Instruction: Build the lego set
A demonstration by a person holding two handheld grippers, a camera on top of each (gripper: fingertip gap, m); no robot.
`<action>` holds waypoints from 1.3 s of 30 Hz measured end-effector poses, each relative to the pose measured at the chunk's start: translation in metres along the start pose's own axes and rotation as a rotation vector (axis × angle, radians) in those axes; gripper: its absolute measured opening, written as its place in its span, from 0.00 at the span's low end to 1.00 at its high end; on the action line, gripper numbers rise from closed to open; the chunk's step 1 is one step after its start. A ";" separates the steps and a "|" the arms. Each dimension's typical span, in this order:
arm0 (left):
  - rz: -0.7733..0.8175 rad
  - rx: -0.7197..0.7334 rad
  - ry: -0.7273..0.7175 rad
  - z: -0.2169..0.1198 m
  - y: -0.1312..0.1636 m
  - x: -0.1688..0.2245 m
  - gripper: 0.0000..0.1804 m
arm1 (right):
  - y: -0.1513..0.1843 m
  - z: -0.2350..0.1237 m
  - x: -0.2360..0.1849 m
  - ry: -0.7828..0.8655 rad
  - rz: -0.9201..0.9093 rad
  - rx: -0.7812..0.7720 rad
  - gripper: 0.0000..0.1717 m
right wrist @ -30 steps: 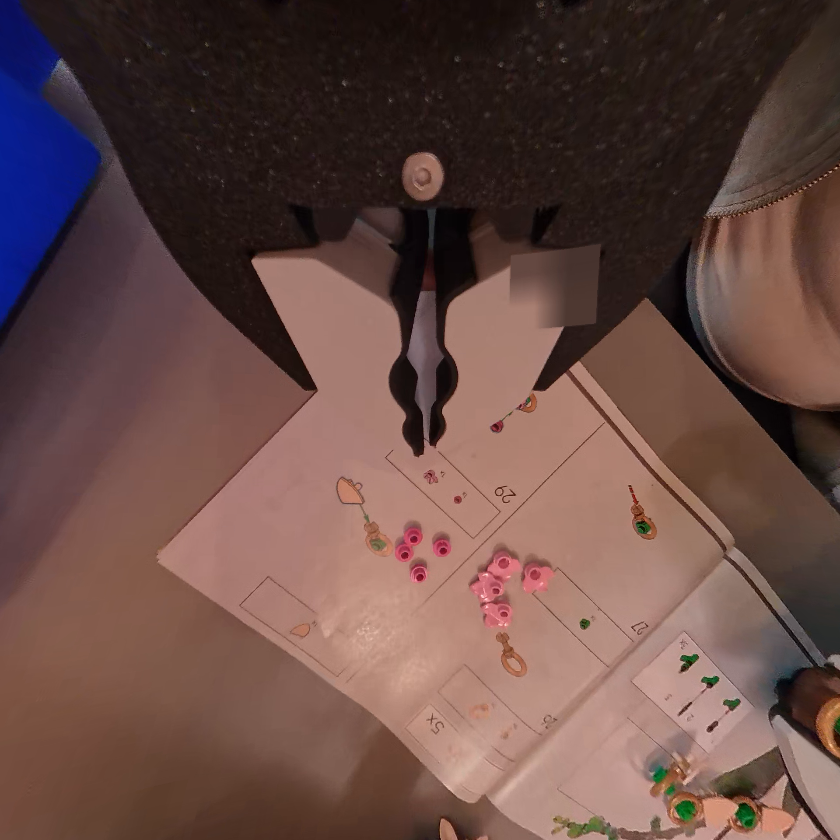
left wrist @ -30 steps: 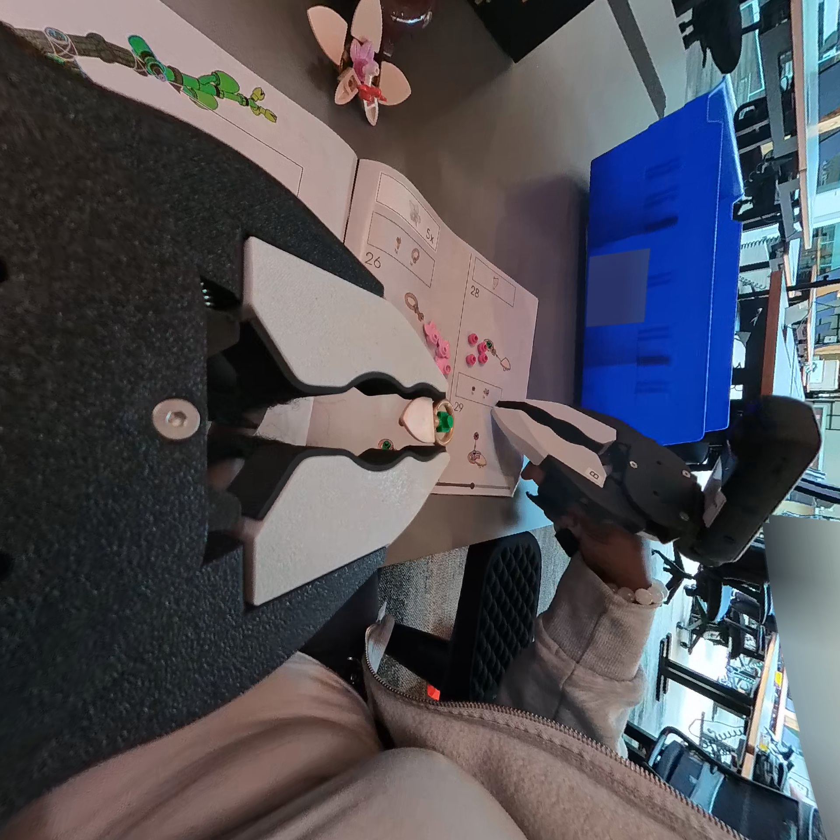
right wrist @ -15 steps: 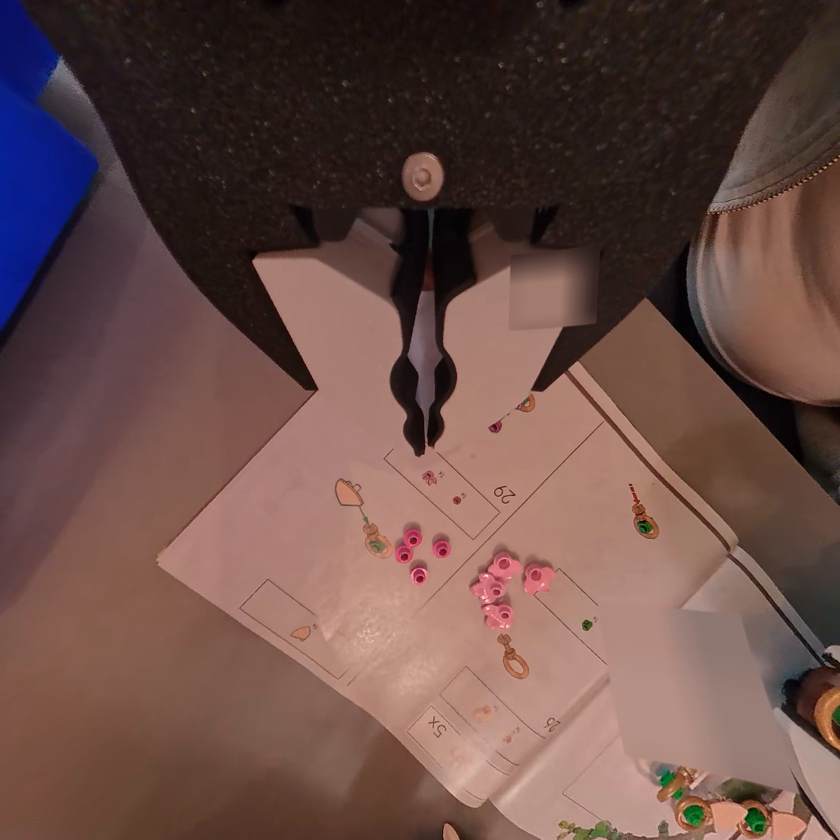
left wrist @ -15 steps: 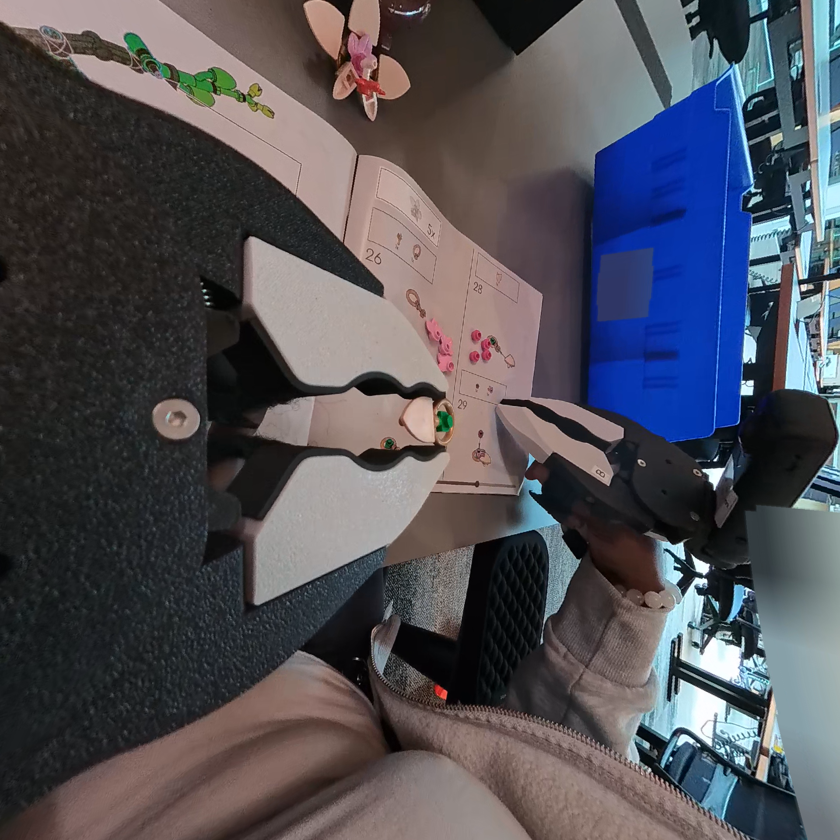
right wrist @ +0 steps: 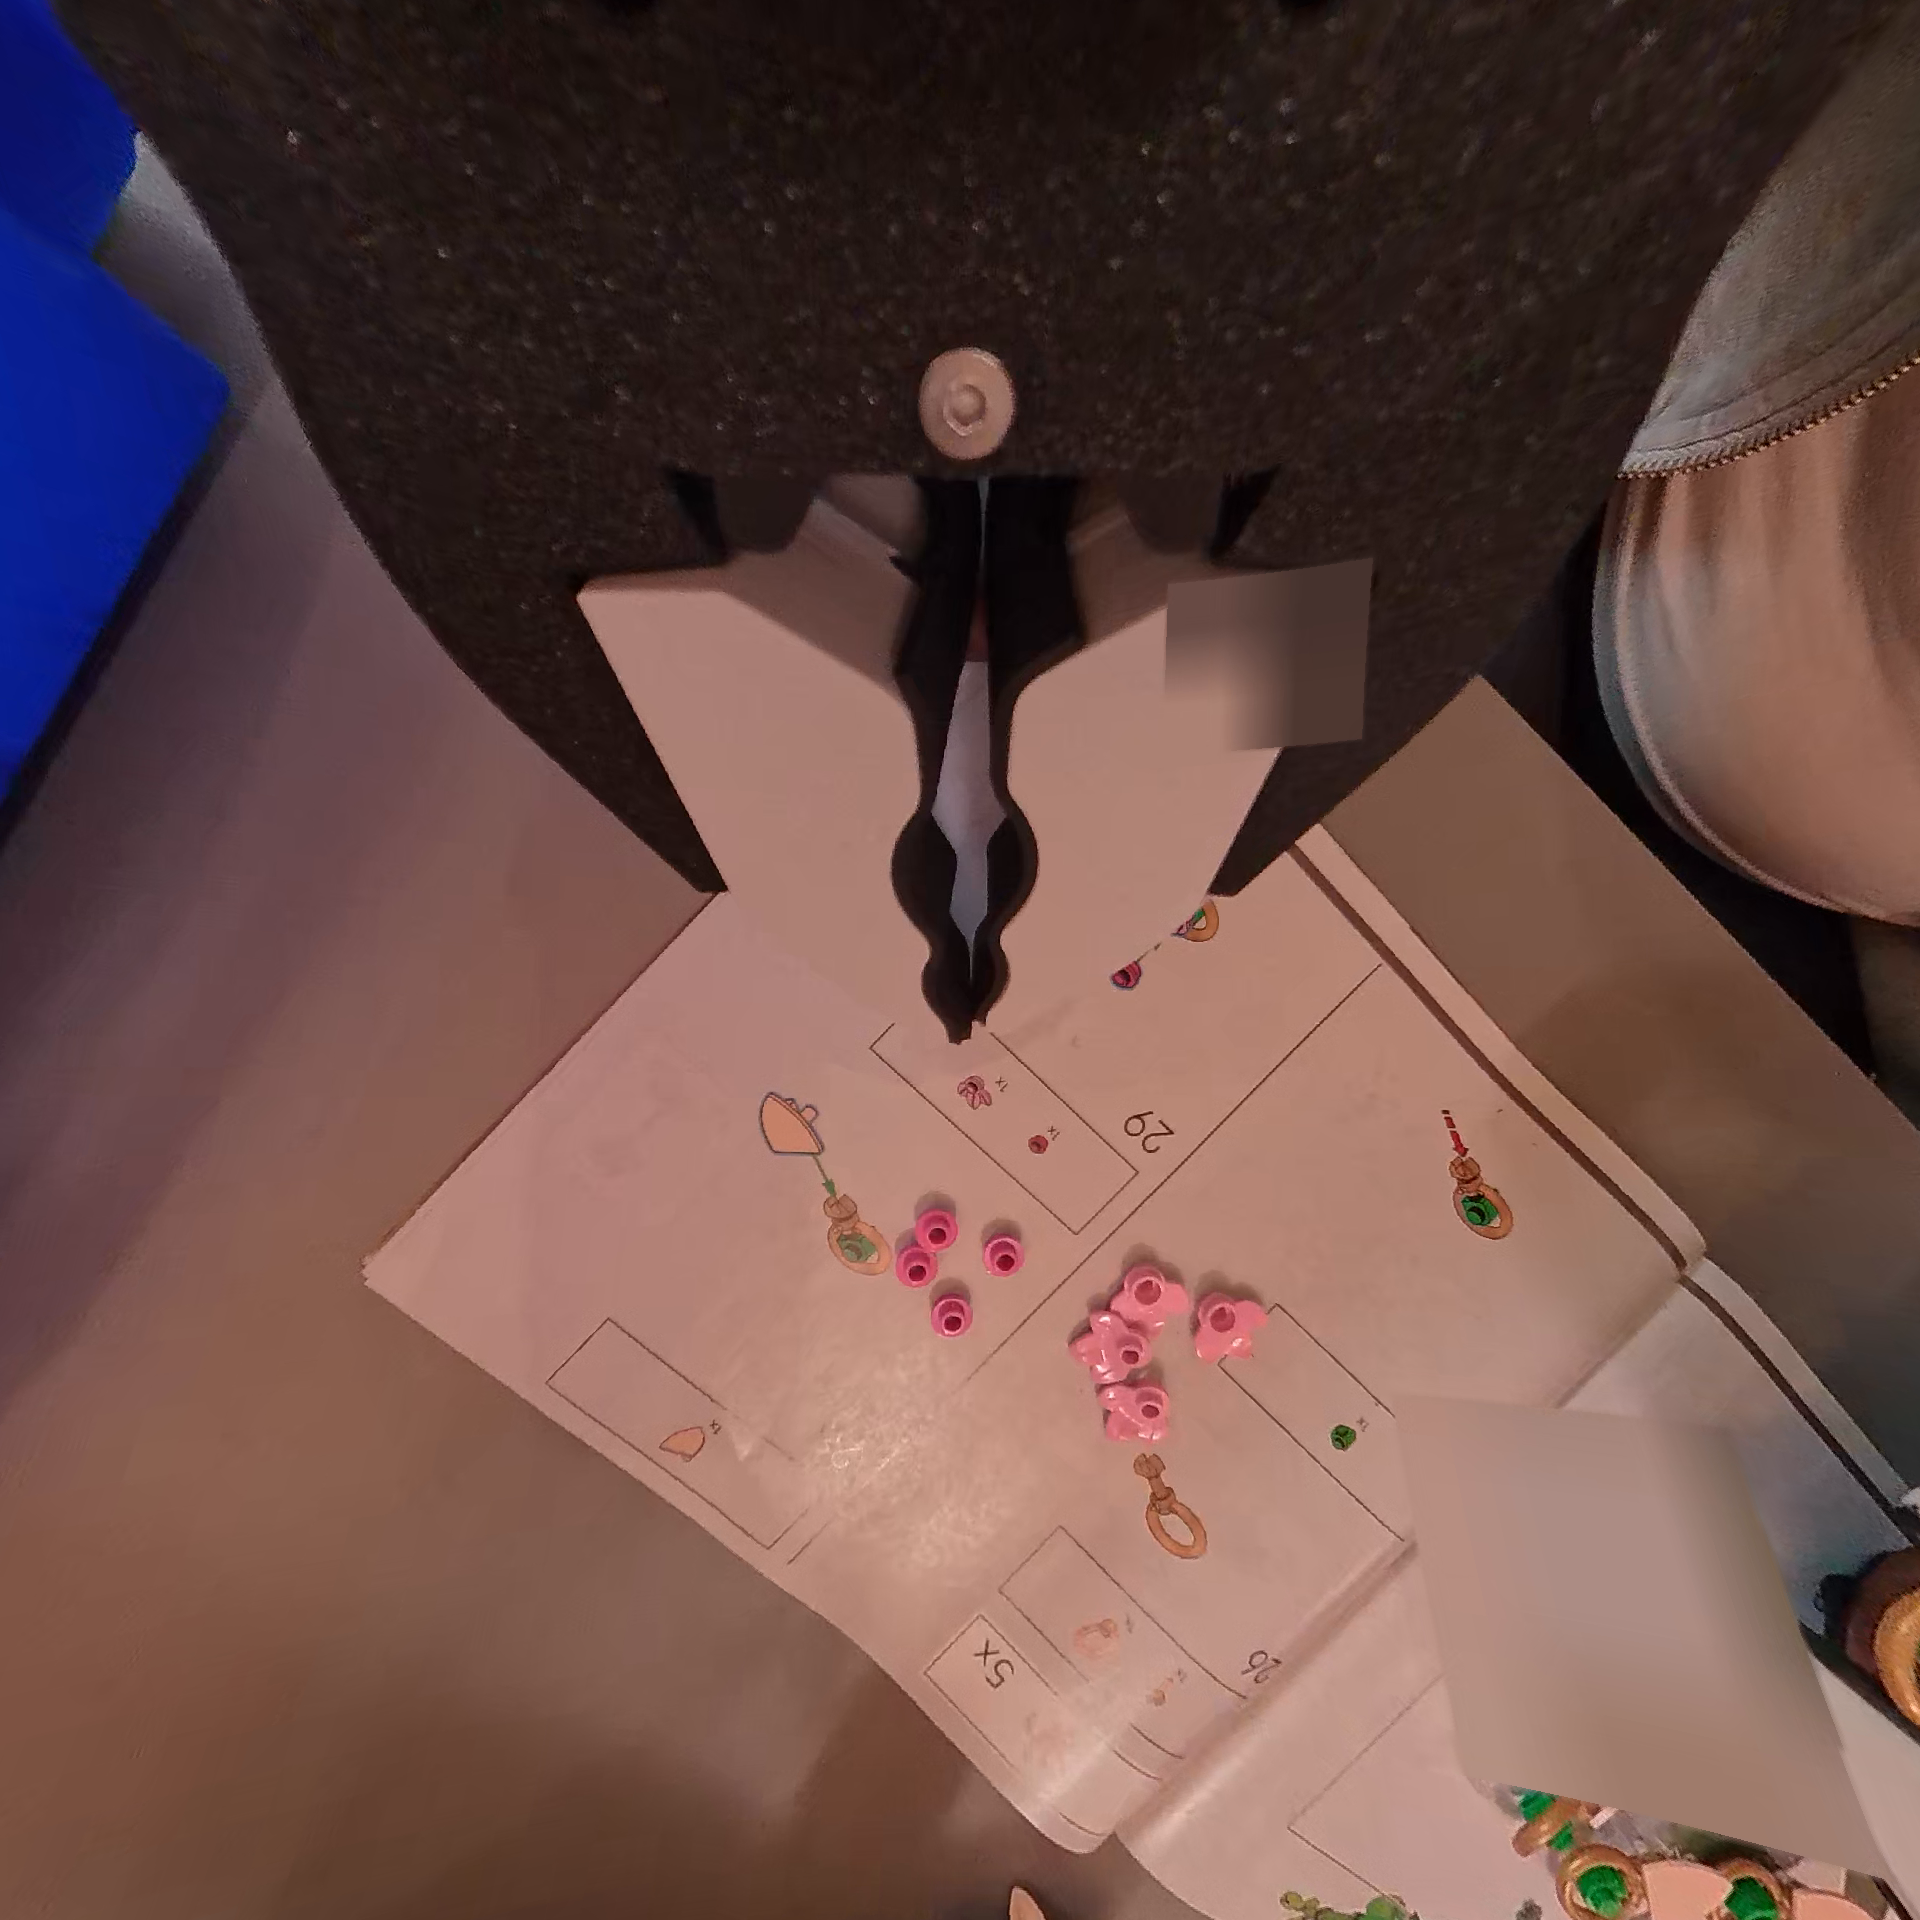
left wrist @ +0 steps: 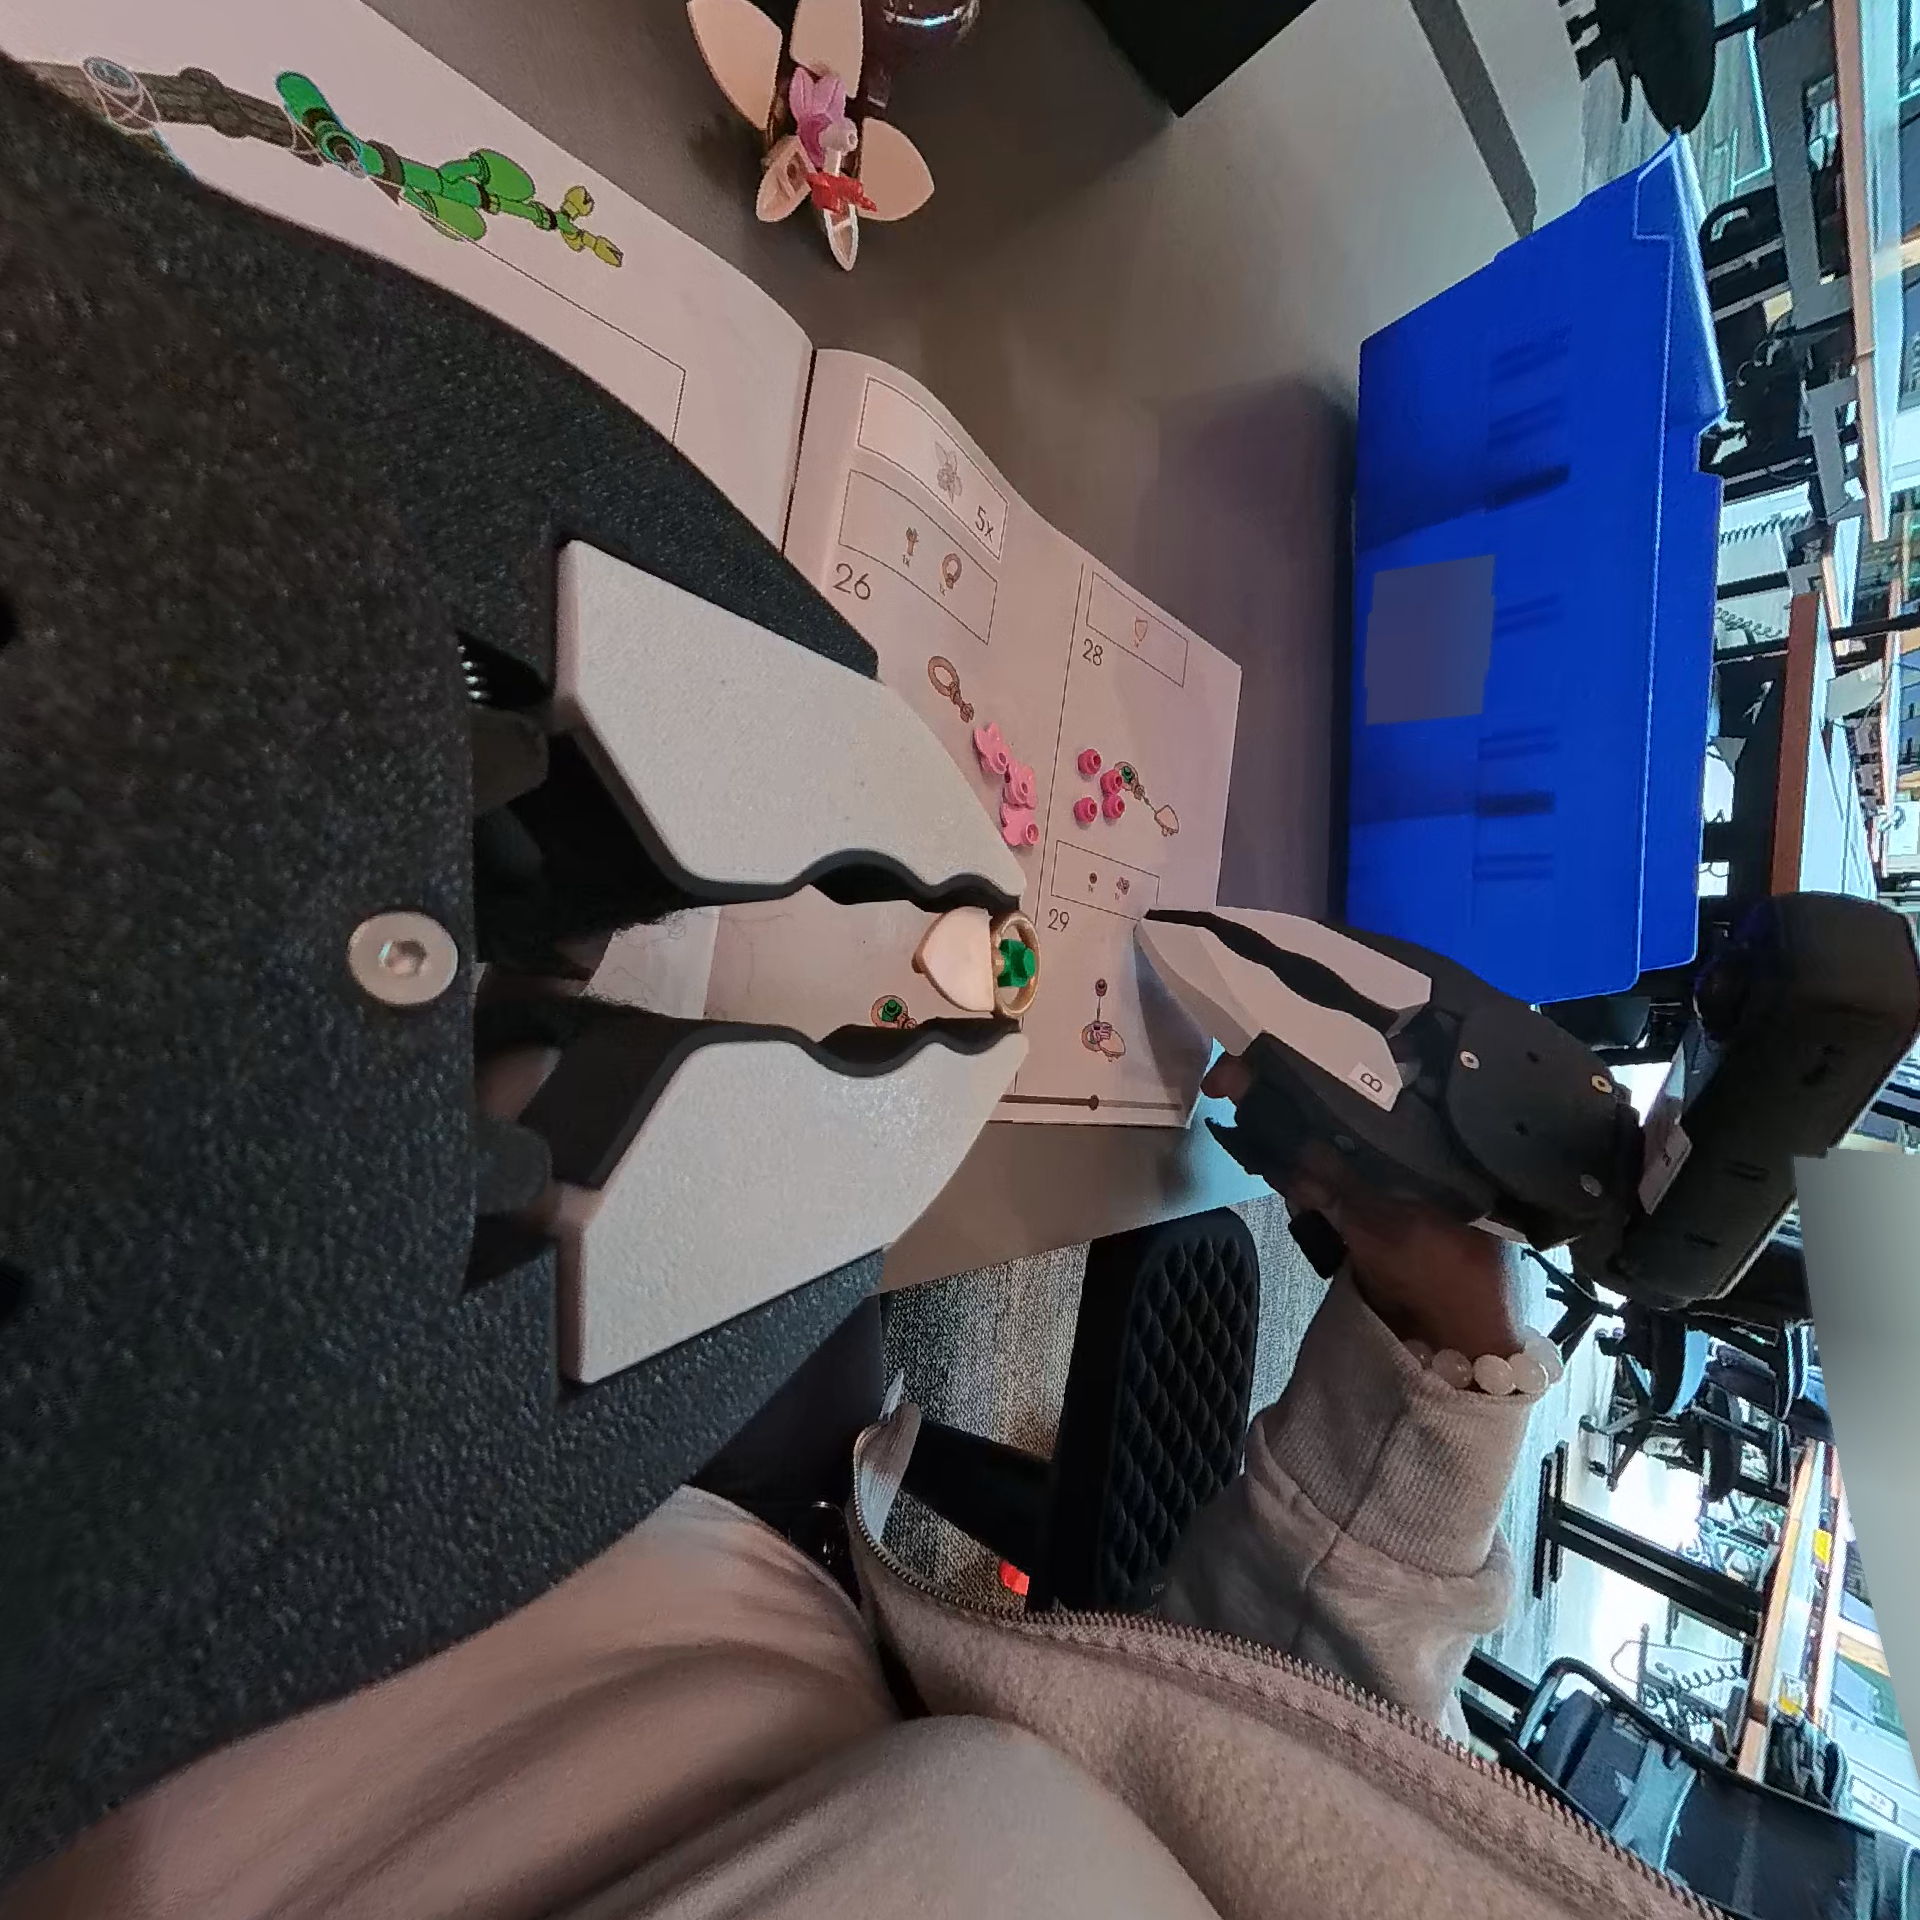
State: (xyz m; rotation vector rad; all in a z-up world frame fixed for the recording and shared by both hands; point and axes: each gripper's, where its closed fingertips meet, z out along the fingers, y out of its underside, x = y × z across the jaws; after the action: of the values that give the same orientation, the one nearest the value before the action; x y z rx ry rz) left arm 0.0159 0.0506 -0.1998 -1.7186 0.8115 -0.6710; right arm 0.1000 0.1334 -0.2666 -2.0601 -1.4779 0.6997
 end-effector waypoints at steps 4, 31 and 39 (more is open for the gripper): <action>0.003 -0.005 0.000 0.001 0.000 0.000 0.11 | 0.000 0.000 0.000 0.003 -0.004 -0.003 0.00; -0.019 0.031 0.014 -0.003 -0.003 0.000 0.11 | -0.052 0.029 -0.027 -0.271 -0.632 -0.205 0.02; -0.006 0.036 0.013 -0.003 -0.004 0.001 0.11 | -0.049 0.046 -0.020 -0.342 -0.786 -0.385 0.07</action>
State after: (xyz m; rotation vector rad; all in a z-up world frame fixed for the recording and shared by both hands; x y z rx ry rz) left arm 0.0146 0.0489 -0.1953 -1.6866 0.7990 -0.6978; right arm 0.0302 0.1329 -0.2655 -1.4080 -2.5562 0.4681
